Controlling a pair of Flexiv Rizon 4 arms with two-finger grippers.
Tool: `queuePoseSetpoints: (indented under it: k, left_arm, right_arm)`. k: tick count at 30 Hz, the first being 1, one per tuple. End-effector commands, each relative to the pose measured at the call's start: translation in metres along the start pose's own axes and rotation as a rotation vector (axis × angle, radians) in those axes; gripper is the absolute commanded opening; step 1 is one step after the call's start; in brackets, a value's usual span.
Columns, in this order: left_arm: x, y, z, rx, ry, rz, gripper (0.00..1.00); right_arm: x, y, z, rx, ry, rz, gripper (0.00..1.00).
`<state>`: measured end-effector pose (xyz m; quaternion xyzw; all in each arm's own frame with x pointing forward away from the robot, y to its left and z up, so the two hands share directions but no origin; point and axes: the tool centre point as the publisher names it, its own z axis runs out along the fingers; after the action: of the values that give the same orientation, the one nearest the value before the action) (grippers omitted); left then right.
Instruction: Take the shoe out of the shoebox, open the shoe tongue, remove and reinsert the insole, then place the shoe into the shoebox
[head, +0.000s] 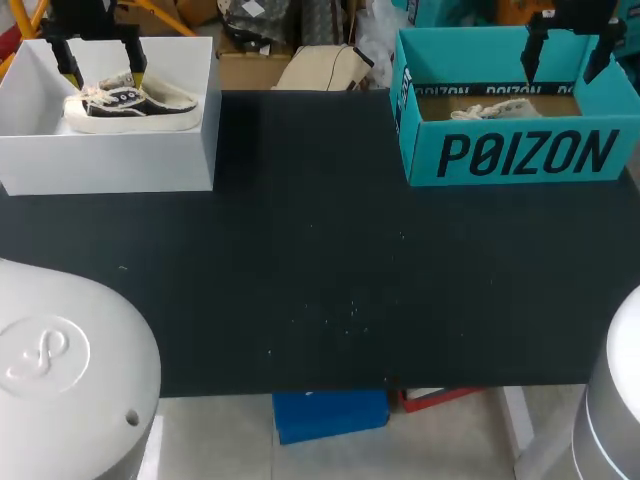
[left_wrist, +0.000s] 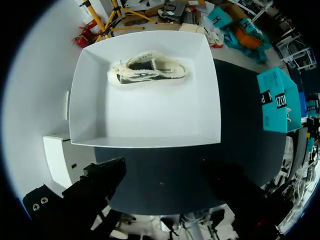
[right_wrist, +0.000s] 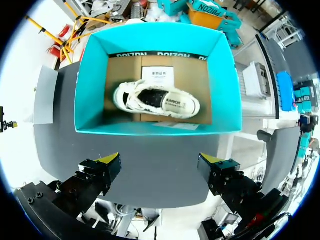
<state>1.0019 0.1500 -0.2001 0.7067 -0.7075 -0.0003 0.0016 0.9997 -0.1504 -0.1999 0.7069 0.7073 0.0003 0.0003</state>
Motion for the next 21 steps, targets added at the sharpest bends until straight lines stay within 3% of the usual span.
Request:
queuePoseSetpoints:
  k: [1,8,12,21]
  left_arm:
    - [0.000,0.000,0.000,0.000,0.000,0.000,1.00]
    - [0.005,-0.002,-0.011,0.119,0.027,0.570,1.00]
    - [0.002,0.001,-0.018,0.090,0.115,1.104,1.00]
    - [0.002,0.001,-0.018,0.090,0.115,1.104,1.00]
  right_arm:
    - [0.000,0.000,0.000,0.000,0.000,0.000,1.00]
    - [0.000,0.000,0.000,0.000,0.000,0.000,1.00]
    - [0.000,0.000,0.000,0.000,0.000,0.000,1.00]
    - [0.000,0.000,0.000,0.000,0.000,0.000,1.00]
